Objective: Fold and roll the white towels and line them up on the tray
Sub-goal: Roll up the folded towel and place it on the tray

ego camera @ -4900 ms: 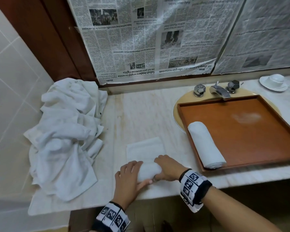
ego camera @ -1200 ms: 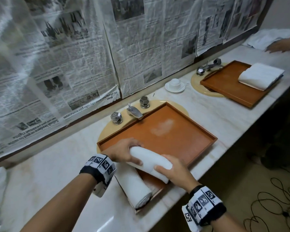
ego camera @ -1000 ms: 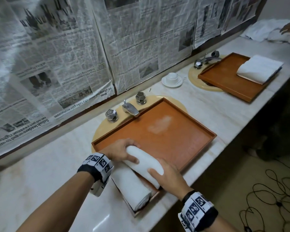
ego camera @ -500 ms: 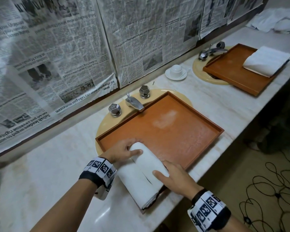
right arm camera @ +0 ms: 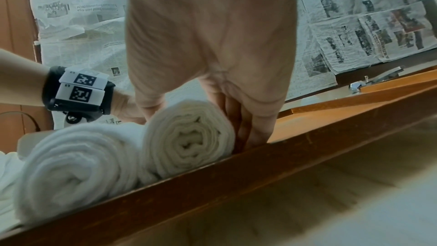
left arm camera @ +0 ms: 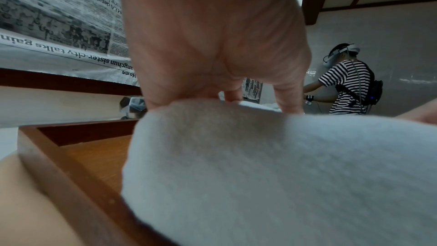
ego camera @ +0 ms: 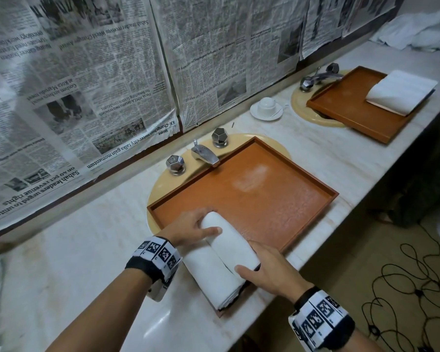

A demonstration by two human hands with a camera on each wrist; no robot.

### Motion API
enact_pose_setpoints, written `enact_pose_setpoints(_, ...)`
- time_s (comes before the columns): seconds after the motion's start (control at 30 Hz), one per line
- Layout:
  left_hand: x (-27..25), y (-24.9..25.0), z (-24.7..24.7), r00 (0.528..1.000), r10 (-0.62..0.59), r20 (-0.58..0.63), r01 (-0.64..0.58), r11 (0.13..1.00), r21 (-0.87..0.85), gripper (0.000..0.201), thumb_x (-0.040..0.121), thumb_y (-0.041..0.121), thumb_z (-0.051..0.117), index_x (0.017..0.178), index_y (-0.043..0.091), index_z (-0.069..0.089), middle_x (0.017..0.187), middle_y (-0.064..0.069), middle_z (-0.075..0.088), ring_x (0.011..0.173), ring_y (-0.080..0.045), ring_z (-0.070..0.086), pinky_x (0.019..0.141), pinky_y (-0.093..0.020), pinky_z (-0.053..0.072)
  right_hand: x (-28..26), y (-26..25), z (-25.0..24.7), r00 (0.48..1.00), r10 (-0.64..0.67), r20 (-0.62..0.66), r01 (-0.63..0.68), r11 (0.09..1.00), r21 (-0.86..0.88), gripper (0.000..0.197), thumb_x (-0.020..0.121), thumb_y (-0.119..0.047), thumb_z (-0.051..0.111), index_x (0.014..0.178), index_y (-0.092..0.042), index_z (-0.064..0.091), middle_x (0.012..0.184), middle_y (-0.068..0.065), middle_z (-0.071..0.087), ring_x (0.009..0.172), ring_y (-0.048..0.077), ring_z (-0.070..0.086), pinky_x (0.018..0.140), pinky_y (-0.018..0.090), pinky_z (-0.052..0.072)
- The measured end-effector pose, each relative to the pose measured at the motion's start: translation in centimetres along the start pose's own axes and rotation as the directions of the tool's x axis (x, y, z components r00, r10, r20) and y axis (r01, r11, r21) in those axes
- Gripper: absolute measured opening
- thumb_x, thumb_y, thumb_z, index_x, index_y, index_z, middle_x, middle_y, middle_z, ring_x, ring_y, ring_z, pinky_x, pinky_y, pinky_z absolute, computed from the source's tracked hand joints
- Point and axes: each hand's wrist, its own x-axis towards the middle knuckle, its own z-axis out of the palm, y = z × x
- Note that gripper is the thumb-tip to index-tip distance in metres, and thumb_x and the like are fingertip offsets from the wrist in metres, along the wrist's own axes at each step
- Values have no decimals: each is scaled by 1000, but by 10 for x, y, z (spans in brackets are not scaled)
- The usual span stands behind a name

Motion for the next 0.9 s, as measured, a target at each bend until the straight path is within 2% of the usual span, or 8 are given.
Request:
enact_pose_setpoints(0.2, -1, 9, 2, 999, -43, 18, 42, 998, 40, 65, 92, 53, 62, 149, 30, 39, 113, 6, 60, 93, -7, 59, 84, -25, 50, -6, -2, -1, 999, -22, -28, 21, 999, -45, 50, 78, -64, 58, 117, -32, 53, 103, -15, 58, 93, 3, 57, 77, 29, 56)
enact_pose_setpoints(0.33, 1, 13, 0, 997, -60, 48, 56, 995, 77, 65, 93, 55, 60, 149, 29, 38, 109, 5, 58, 91, -8, 57, 86, -27, 48, -7, -4, -5, 1000, -14, -26, 11, 996, -85, 52, 78, -65, 56, 117, -31, 55, 102, -13, 59, 89, 3, 57, 76, 29, 55)
enact_pose_setpoints(0.53, 2, 13, 2, 996, -73, 49, 67, 992, 110, 66, 93, 57, 59, 149, 29, 38, 116, 0, 61, 99, -15, 60, 90, -32, 52, -10, -5, -7, 1000, 7, -9, -8, 994, -109, 55, 78, -67, 53, 116, -28, 54, 103, -11, 58, 90, 5, 57, 76, 30, 55)
enact_pose_setpoints(0.63, -1, 13, 5, 998, -56, -13, 57, 994, 99, 68, 93, 55, 60, 150, 27, 37, 124, 0, 61, 100, -12, 58, 89, -28, 48, -12, -6, -7, 1000, 7, -8, -8, 994, -113, 56, 78, -69, 52, 119, -30, 52, 106, -12, 57, 95, 6, 55, 81, 31, 54)
enact_pose_setpoints(0.73, -8, 14, 7, 996, -17, -87, 24, 997, 77, 69, 92, 56, 61, 151, 29, 38, 136, 2, 57, 107, -12, 57, 92, -27, 45, -14, -10, -11, 1000, -8, -12, 6, 994, -111, 65, 81, -69, 53, 133, -30, 45, 121, -10, 53, 110, 9, 50, 94, 32, 49)
enact_pose_setpoints(0.8, -17, 12, 5, 987, -36, -155, 32, 999, -28, 69, 89, 58, 64, 148, 32, 41, 142, 5, 53, 119, -14, 55, 97, -29, 46, -13, -13, -15, 1000, -23, -3, 22, 993, -116, 75, 85, -64, 56, 146, -26, 34, 137, -8, 45, 125, 11, 42, 102, 31, 41)
enact_pose_setpoints(0.9, -37, 9, 1, 959, -94, -266, 66, 991, -112, 68, 87, 57, 67, 146, 33, 45, 141, 11, 51, 124, -13, 52, 98, -30, 44, -9, -18, -22, 997, -72, -6, 71, 989, -132, 82, 87, -62, 56, 152, -22, 27, 149, -5, 36, 135, 13, 33, 109, 32, 35)
